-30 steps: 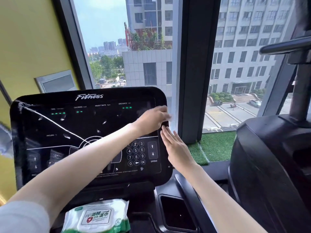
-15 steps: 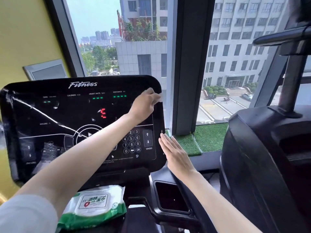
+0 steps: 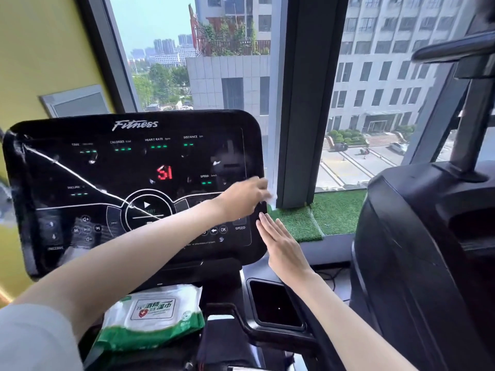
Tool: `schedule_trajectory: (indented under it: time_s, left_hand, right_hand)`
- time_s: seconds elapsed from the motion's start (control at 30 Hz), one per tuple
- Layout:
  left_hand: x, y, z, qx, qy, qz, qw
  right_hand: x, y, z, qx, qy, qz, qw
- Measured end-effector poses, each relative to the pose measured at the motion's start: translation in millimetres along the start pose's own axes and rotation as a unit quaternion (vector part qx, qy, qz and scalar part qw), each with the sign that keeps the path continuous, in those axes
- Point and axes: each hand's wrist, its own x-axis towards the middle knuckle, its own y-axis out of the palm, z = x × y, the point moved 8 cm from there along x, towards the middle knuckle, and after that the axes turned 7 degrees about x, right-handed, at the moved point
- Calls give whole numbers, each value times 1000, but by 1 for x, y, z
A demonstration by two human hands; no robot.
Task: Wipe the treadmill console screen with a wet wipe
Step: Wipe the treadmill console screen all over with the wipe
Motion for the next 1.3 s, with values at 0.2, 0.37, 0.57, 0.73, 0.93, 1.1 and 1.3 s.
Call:
schedule_trajectory:
  time_s: [0.2,0.37,0.57,0.73,0.93,1.1,1.3]
  left_hand:
    - [7,-31,41,-80,-152,-141,975]
    - [-13,4,-10,-9,8,-45,999]
    - [-1,-22,32,-85,-143,-138,976]
    - [-13,14,-17,-24,26,16,999]
    - [-1,-12,20,-74,-137,-110,982]
    - [-26,30,-32,-35,29,22,999]
    - [-15,-1,14,-104,-140,-143,974]
  right_hand:
    - [0,2,2,6,9,11,1000]
    - [2,5,0,7,14,4,1000]
    - [0,5,2,13,6,-13,1000]
    - [1,3,2,0,1,-14,1000]
    - [-10,-4,-9,53,37,-67,996]
    - [-15,-7,-25,132,119,-92,980]
    - [-13,-3,-29,273,185,-111,938]
